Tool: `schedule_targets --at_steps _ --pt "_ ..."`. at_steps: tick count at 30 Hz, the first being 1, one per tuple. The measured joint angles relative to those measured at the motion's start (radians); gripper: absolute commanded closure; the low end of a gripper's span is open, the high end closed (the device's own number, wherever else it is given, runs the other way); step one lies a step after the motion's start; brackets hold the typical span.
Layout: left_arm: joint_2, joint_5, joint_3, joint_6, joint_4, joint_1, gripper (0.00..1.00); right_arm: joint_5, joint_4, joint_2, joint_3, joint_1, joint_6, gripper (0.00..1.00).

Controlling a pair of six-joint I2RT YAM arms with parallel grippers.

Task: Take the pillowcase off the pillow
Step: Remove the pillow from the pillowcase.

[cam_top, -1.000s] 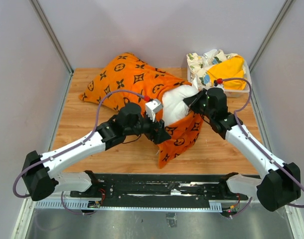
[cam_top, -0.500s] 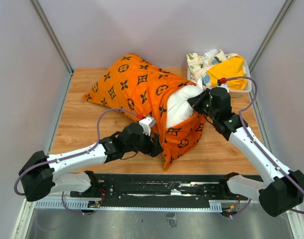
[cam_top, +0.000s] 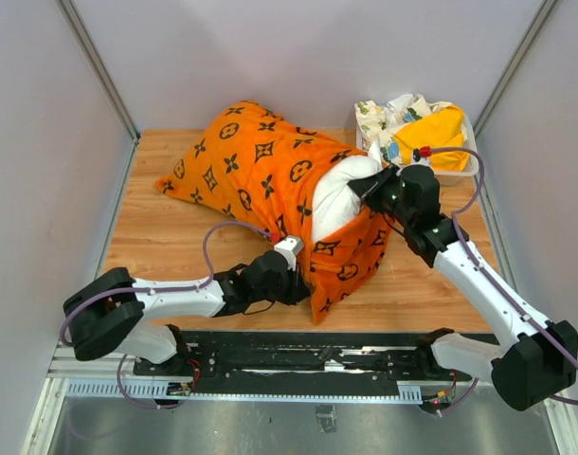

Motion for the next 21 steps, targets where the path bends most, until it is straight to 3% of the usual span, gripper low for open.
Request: schedule_targets --at_steps 12,21 --pt "0.182 -0.378 0.003 -0.042 -0.022 -0.161 1.0 -0.121 0.248 0.13 0.103 -0.021 0.233 0.99" --pt "0.349 -0.68 0.141 -0.106 -0.061 -0.249 0.99 -0.133 0.216 0.144 0.259 -0.049 0.32 0.99"
